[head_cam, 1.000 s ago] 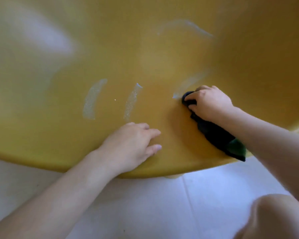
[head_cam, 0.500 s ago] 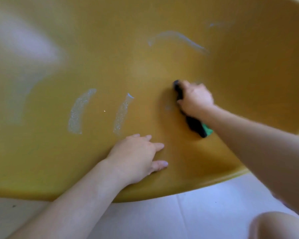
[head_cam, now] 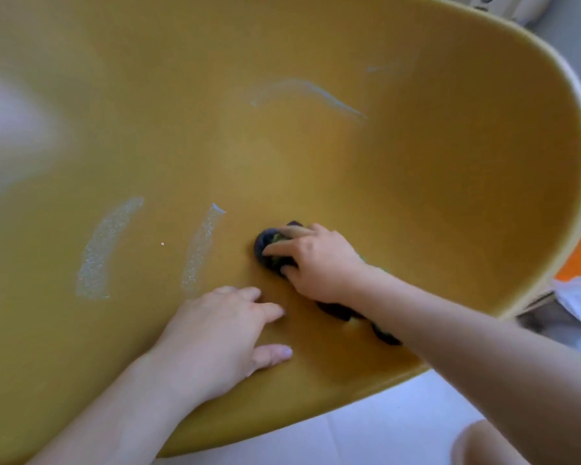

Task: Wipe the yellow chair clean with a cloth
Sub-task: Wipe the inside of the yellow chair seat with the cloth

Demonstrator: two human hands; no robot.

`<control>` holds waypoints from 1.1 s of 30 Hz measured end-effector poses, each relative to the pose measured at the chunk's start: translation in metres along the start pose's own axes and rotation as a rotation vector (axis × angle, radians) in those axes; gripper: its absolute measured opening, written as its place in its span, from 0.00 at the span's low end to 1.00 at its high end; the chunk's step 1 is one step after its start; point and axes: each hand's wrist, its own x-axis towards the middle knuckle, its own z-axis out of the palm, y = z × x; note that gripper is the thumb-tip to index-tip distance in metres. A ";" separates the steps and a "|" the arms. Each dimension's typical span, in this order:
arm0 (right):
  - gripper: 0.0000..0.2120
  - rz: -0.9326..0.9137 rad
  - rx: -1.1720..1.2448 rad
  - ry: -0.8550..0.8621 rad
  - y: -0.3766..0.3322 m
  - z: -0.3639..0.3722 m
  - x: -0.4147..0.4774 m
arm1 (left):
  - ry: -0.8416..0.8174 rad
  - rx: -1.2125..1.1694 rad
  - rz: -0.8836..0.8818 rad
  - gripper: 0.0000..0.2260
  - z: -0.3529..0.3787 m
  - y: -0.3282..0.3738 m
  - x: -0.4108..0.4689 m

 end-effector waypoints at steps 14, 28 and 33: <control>0.21 -0.148 0.114 -0.019 -0.052 -0.010 -0.060 | 0.032 -0.057 -0.057 0.17 -0.008 -0.020 -0.008; 0.19 0.008 0.065 -0.048 -0.081 -0.018 -0.075 | 0.112 -0.097 -0.107 0.16 -0.006 -0.028 -0.025; 0.19 0.540 -0.188 -0.176 -0.001 -0.035 -0.083 | 0.059 -0.088 -0.076 0.15 -0.002 -0.034 -0.035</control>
